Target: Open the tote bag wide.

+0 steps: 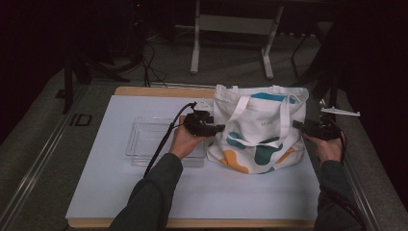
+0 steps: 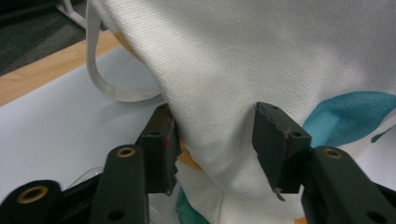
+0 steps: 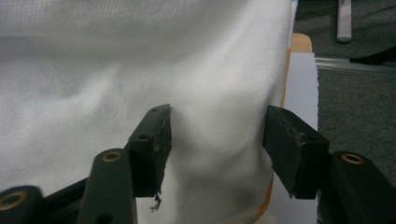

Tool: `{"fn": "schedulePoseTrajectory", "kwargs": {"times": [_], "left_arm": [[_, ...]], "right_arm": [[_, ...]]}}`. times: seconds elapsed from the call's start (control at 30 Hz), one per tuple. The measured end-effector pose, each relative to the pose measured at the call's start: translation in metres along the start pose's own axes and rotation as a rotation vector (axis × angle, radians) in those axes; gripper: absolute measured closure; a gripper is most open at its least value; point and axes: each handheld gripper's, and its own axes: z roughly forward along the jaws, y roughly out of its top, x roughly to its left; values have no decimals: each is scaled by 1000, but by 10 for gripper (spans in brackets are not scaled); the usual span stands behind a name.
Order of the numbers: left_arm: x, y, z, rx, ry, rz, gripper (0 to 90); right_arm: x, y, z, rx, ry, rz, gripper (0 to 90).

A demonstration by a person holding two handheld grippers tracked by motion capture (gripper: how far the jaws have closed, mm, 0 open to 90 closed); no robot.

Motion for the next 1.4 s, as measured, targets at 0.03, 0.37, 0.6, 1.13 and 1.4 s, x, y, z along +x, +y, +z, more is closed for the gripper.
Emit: {"fn": "schedulePoseTrajectory", "kwargs": {"times": [0.03, 0.37, 0.6, 1.13, 1.4], "left_arm": [[0, 0, 0, 0, 0, 0, 535], [-3, 2, 0, 1, 26, 13, 785], [-12, 6, 2, 2, 45, 50, 864], [-15, 1, -16, -35, 29, 62, 871], [-25, 1, -28, -47, 25, 96, 871]], "right_arm": [[0, 0, 0, 0, 0, 0, 381], [-5, 4, 3, 9, 10, 12, 514], [-5, 1, 2, -11, 39, 13, 852], [2, -6, -26, -65, 19, -66, 889], [6, -10, -51, -107, 25, -109, 887]]}}
